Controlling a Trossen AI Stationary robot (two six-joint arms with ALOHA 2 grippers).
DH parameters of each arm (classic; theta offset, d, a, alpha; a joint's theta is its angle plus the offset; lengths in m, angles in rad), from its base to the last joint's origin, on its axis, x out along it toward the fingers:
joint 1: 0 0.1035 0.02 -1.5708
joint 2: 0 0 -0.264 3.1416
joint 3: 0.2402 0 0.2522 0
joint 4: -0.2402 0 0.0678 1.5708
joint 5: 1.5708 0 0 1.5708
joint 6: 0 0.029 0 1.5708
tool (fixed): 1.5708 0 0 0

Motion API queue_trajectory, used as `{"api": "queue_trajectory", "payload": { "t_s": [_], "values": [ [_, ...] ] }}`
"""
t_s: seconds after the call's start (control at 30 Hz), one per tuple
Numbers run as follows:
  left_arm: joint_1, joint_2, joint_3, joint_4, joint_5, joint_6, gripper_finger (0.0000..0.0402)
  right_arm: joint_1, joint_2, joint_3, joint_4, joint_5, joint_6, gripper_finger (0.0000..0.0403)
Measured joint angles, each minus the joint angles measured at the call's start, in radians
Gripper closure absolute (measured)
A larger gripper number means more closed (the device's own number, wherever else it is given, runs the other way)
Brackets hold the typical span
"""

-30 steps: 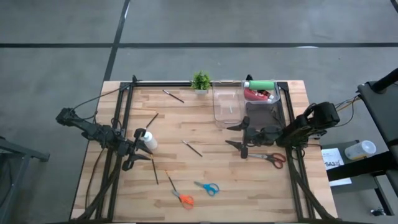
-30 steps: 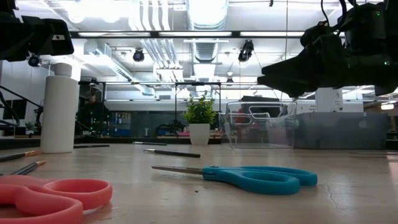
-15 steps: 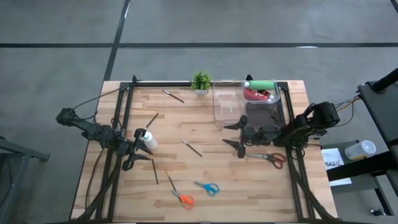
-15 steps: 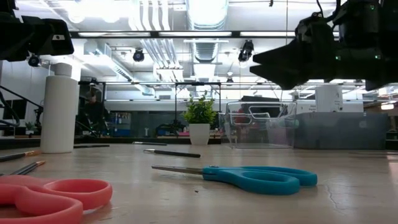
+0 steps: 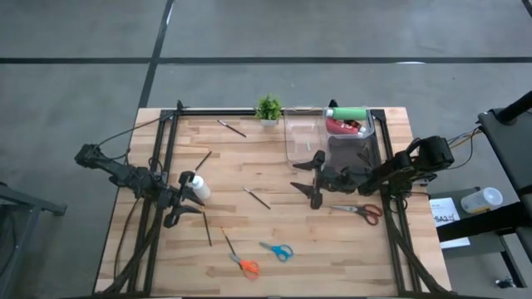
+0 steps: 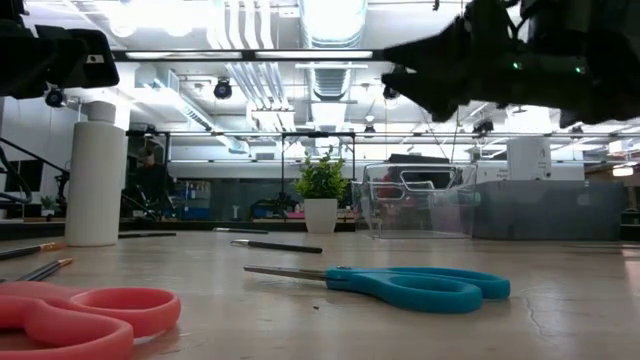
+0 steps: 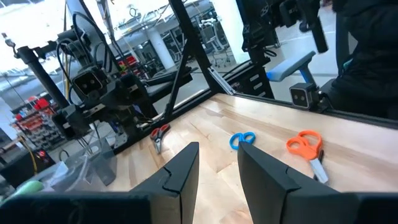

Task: Pick & Place Paint Supplies
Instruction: Put the white paint bottle into the right transparent bin

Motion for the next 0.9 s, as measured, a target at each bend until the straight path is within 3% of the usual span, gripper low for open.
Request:
{"api": "queue_trajectory", "payload": {
  "t_s": [0.33, 0.43, 0.6, 0.9],
  "values": [
    [0.000, 0.000, 0.000, 0.002, -0.002, 0.026, 0.0284, 0.000, 0.000, 0.149, 0.000, 0.000, 0.000, 0.0108],
    [0.000, 0.000, 0.000, 0.028, -0.038, -0.091, 0.0284, 0.000, 0.000, 0.199, 0.000, 0.000, -0.001, 0.0108],
    [0.000, 0.001, 0.020, 0.014, -0.231, -0.360, 0.0284, 0.000, 0.000, 0.289, 0.000, 0.001, -0.001, 0.0108],
    [0.000, 0.003, 0.115, 0.000, -0.289, -0.459, 0.0284, 0.000, 0.000, 0.441, -0.001, 0.001, -0.002, 0.0108]
  ]
}}
